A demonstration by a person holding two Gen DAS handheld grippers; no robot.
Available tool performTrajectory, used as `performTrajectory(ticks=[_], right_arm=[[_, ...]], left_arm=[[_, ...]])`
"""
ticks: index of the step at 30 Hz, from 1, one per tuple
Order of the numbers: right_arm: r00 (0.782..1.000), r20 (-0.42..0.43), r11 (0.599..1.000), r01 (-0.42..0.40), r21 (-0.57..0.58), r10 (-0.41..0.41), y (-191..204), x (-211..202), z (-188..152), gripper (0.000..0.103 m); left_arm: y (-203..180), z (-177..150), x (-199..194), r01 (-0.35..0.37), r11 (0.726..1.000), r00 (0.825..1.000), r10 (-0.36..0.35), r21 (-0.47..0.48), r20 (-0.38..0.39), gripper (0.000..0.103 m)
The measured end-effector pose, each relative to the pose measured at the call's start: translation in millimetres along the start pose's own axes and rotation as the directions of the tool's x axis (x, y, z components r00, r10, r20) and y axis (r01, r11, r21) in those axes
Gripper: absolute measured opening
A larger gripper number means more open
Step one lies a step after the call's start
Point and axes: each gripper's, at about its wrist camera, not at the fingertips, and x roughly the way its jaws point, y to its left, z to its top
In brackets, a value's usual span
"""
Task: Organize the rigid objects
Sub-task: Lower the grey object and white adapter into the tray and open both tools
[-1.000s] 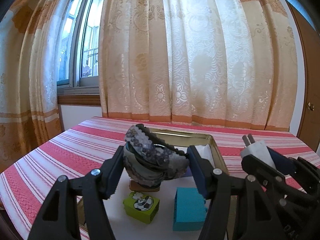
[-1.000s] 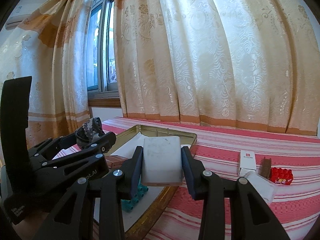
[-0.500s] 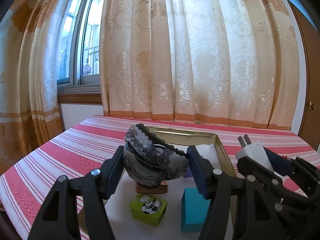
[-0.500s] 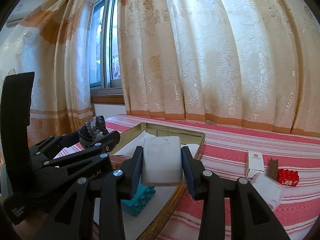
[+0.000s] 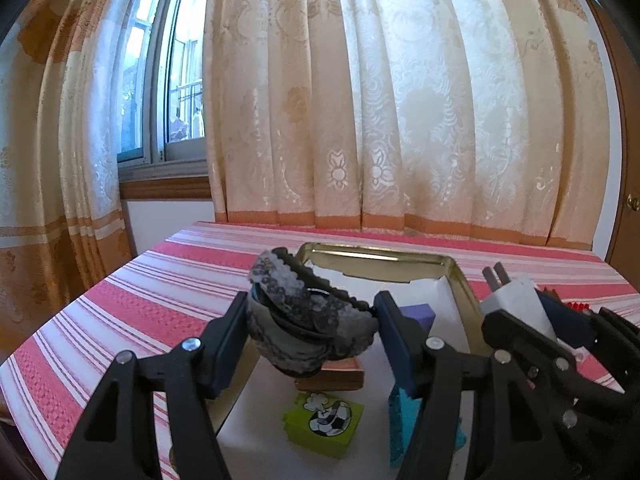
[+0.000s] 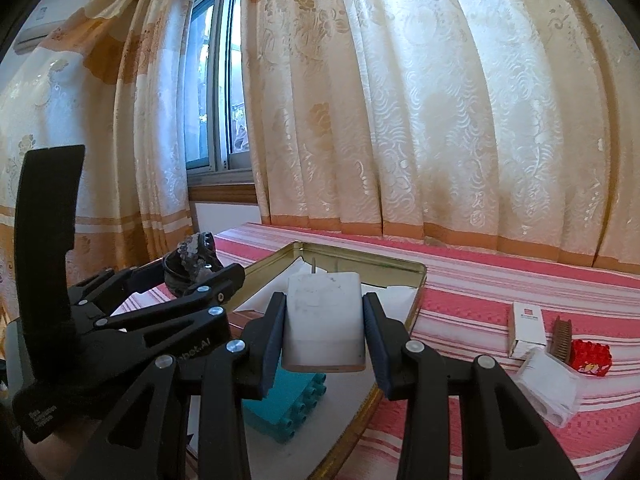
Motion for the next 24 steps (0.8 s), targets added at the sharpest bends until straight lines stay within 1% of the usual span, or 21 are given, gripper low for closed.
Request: performTrajectory(ticks=[3,5,7,9,11,13,14,16,17,18,19,20,21,24], right_arm=[[1.000,-0.010,1.000,-0.010,0.005,0.010,0.8,5.9,1.2,0.041],[1.000,-0.017,1.000,-0.016,0.012,0.016,0.8,10.0,2.2,0.041],[0.998,-0.047,0.999,-0.032,0.035,0.033,-0.9,18.3,3.4,0.041],[0.995,-0.088,0.997,-0.036,0.064,0.042,-4.8,29.0,4.4,0.041],[0.992,-0.114,0.995,-0.038,0.090,0.048,-8.4,36.8,4.8,0.041],[0.989,-0.135,0.993,-0.046,0.112,0.061,-10.9,42.0,3.7,0.041],[0.988,-0.138,0.992,-0.050,0.119,0.066,-12.0,42.2,3.0,0.041],[0.989,-0.132,0.990,-0.057,0.130,0.074,-14.0,38.1,2.3,0.041],[0.989,-0.128,0.990,-0.054,0.132,0.071,-14.8,35.9,2.7,0.044],[0.991,-0.121,0.990,-0.049,0.132,0.065,-16.0,31.8,3.0,0.050],[0.992,-0.113,0.990,-0.047,0.131,0.062,-17.4,27.3,3.1,0.054],[0.992,-0.107,0.990,-0.046,0.133,0.060,-19.5,23.9,3.2,0.061],[0.993,-0.102,0.990,-0.042,0.137,0.056,-23.2,18.8,3.2,0.065],[0.994,-0.098,0.988,-0.033,0.149,0.048,-38.6,4.1,2.4,0.066]], left_arm=[[0.7,1.6,7.4,-0.003,1.000,1.000,0.003,0.015,-0.031,0.062],[3.4,5.4,15.3,0.016,1.000,0.997,-0.014,0.016,-0.078,0.062],[6.5,11.2,22.1,0.028,1.000,0.993,-0.027,0.013,-0.119,0.062],[7.7,14.5,27.0,0.018,1.000,0.989,-0.015,0.019,-0.147,0.062],[5.5,16.4,33.7,0.026,0.999,0.982,-0.018,0.039,-0.186,0.062],[3.9,15.4,35.8,0.017,0.999,0.980,-0.006,0.051,-0.199,0.063],[2.9,14.7,35.8,0.011,0.998,0.979,0.001,0.058,-0.203,0.065],[1.1,14.1,31.9,-0.003,0.998,0.981,0.016,0.068,-0.193,0.076],[-0.4,14.3,28.7,-0.023,0.997,0.983,0.036,0.073,-0.181,0.091],[-1.2,14.9,26.3,-0.035,0.996,0.984,0.048,0.076,-0.171,0.102],[-2.0,15.7,22.8,-0.043,0.996,0.986,0.055,0.079,-0.157,0.103],[-4.3,16.5,18.7,-0.042,0.996,0.988,0.054,0.084,-0.146,0.103],[-5.7,17.2,17.3,-0.040,0.995,0.988,0.052,0.089,-0.145,0.103],[-17.3,18.3,10.7,-0.023,0.994,0.990,0.038,0.103,-0.139,0.103]])
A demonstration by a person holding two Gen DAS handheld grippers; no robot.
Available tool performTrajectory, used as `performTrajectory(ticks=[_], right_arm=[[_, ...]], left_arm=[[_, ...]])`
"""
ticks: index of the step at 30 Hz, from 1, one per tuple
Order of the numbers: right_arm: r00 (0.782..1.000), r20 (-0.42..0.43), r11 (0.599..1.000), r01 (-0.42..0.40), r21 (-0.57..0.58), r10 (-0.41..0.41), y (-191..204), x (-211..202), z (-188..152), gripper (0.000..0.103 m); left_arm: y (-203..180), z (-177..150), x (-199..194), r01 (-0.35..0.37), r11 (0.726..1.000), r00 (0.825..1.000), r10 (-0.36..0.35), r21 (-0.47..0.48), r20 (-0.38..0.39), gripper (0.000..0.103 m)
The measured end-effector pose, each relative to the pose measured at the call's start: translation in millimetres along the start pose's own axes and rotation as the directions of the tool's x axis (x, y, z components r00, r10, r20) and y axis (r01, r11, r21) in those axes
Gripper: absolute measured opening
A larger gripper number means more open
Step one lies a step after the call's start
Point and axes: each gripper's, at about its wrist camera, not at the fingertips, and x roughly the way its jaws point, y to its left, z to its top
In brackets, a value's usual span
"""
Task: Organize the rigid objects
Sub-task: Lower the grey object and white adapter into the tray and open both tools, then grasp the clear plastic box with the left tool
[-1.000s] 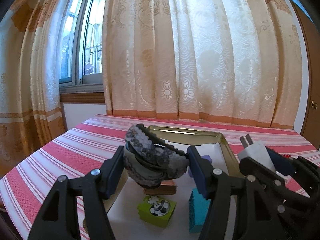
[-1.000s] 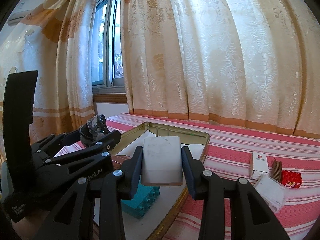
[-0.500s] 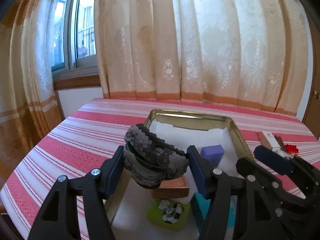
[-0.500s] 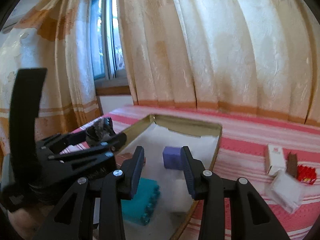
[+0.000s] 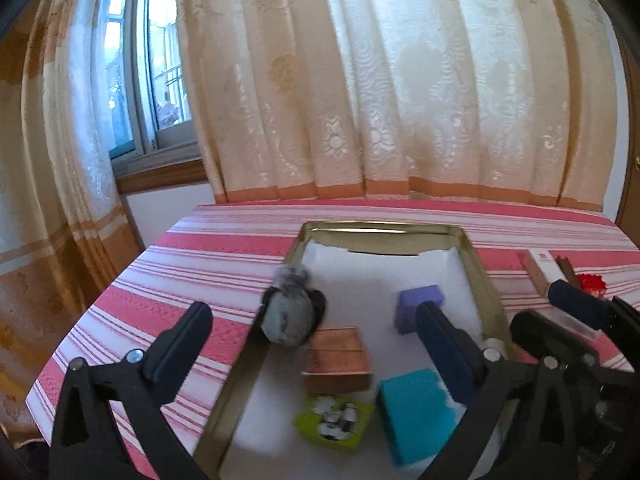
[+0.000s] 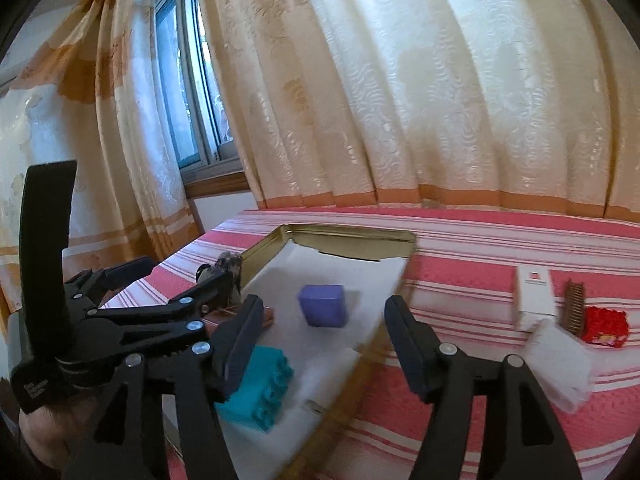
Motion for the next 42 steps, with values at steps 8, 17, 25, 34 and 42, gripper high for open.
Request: performTrajectory(ticks=[8,17,25,34,42], right_arm=[[0.993,0.008,0.992,0.115,0.054,-0.115,-65.0,-46.2,-9.0,0.071],[0.956,0.023,0.937,0.281,0.209,-0.292,-155.9,-95.4,-18.2,0.071],[0.943,0.020,0.896,0.310,0.319,-0.333,-193.8,-110.4,-28.0,0.077],[0.947,-0.014,0.863,0.300,0.406,-0.322,-212.9,-110.7,-32.5,0.078],[0.948,-0.049,0.853,0.305,0.424,-0.315,-216.6,-106.3,-33.3,0.078]], left_arm=[[-64.3,-0.1,-25.5,0.087,0.994,0.995,-0.091,0.070,0.044,0.103],[-168.9,-9.5,-15.2,0.281,0.943,0.959,-0.272,0.178,-0.074,0.103],[-224.2,-12.3,9.9,0.401,0.893,0.911,-0.366,0.206,-0.189,0.103],[-251.0,-15.0,32.7,0.413,0.873,0.899,-0.346,0.259,-0.268,0.103],[-251.4,-15.0,48.4,0.459,0.858,0.866,-0.375,0.231,-0.331,0.080]])
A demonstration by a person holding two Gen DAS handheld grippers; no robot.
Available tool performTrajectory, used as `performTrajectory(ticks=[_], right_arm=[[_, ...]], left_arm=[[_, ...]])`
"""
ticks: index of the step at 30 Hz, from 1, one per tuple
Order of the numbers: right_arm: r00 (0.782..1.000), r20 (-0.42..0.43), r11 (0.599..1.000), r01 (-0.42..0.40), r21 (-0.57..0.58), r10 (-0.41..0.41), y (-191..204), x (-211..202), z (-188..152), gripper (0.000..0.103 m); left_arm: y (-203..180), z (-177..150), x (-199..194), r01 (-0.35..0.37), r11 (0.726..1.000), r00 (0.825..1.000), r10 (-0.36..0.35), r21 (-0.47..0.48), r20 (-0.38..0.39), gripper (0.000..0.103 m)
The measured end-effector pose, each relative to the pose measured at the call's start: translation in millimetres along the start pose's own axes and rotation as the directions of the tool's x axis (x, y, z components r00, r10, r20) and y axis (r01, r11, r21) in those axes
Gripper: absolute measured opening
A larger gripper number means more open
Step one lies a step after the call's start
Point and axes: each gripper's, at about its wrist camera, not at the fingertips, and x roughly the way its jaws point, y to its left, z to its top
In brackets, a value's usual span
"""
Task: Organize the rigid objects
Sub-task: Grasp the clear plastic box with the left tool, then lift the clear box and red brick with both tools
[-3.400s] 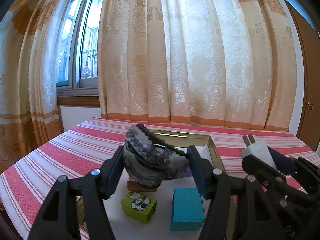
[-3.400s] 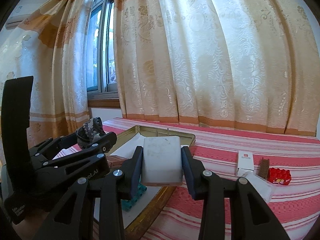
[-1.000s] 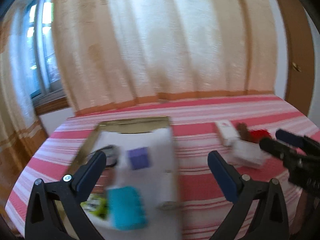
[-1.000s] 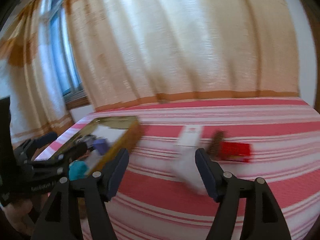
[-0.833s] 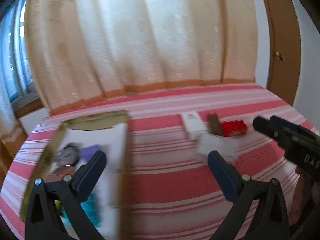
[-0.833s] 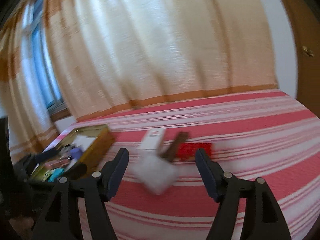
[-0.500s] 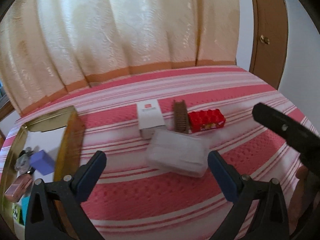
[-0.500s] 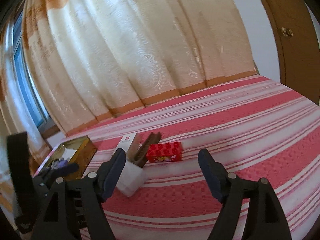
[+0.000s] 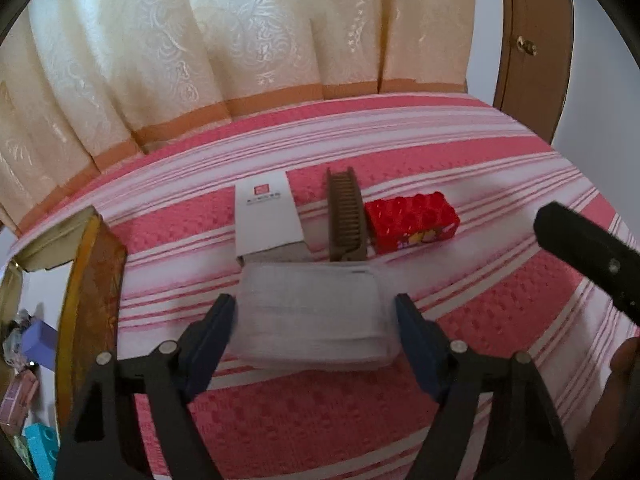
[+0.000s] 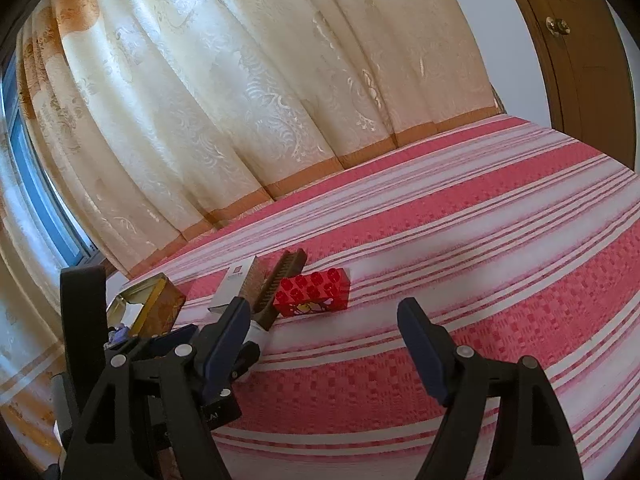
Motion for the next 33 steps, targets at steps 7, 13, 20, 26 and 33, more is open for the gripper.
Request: performTrajectory(ticks=[7,13,20,26,33], right_arm=[[0.999,-0.028,1.000,0.014,0.001,-0.014,0.9,8.5,0.8,0.078],[0.995,-0.056,0.991,0.077,-0.109,-0.083,22.4,31.4,7.6,0.078],[0.982,-0.115,0.976,0.129,-0.175,-0.150,37.8,70.2,19.0,0.078],[0.964,-0.168,0.959,0.168,-0.227,-0.208,47.5,94.1,21.3,0.078],[0.945,-0.232,0.960,0.183,-0.210,-0.230,38.0,109.3,20.0,0.068]], left_arm=[[22.9,-8.6,-19.7,-0.041,0.995,0.995,0.049,-0.096,0.085,0.079],[40.3,-11.1,-38.2,-0.137,0.975,0.968,0.170,-0.176,0.186,0.079],[64.0,-3.5,-34.9,-0.219,0.942,0.944,0.270,-0.254,0.189,0.079],[72.6,-2.6,-30.4,-0.189,0.939,0.955,0.245,-0.288,0.170,0.079],[61.6,-1.4,-35.2,-0.204,0.944,0.942,0.261,-0.258,0.210,0.079]])
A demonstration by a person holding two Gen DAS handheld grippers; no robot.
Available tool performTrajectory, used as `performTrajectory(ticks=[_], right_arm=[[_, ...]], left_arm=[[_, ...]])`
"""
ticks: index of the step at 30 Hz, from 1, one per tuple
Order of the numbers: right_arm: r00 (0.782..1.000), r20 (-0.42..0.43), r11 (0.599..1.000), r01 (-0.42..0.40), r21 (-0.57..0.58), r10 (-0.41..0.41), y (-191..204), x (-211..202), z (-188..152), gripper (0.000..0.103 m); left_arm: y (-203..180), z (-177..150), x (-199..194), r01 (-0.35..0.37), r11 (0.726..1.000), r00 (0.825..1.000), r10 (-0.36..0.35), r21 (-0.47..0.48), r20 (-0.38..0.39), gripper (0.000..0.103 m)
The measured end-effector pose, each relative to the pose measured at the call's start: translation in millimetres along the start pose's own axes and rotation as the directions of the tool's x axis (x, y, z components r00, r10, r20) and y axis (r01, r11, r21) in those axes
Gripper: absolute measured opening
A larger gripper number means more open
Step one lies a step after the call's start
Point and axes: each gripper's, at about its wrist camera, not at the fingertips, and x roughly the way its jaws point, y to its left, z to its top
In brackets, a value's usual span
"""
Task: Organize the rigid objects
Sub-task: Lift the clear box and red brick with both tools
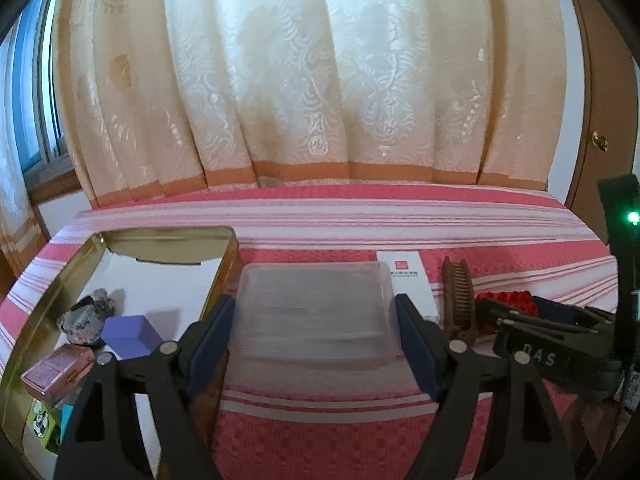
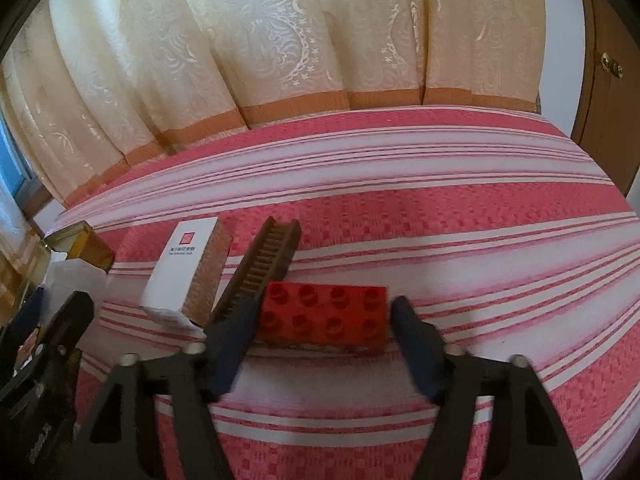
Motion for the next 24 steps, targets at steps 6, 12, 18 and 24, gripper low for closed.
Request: performTrajectory(ticks=[6,12,18,24], right_arm=[[1.000,0.012,1.000,-0.020,0.005,0.020,-0.3,-2.9,-1.7,0.068],[0.994,0.107,1.000,-0.012,0.005,0.011,-0.9,-25.7,-7.9,0.068],[0.975,0.224,1.000,-0.001,0.000,0.001,2.5,-51.5,-18.4,0.068],[0.951,0.308,1.000,0.002,-0.004,-0.001,5.9,-73.7,-28.9,0.068]], left_arm=[[-3.1,-0.2,-7.3,-0.004,1.000,0.999,0.003,0.023,0.040,0.079],[-5.7,-1.5,-13.3,-0.010,0.999,0.997,0.007,0.038,0.076,0.079],[-5.1,-4.6,-21.6,-0.021,0.999,0.994,0.016,0.047,0.105,0.079],[1.4,-11.3,-32.4,-0.022,0.999,0.992,0.018,0.034,0.123,0.079]])
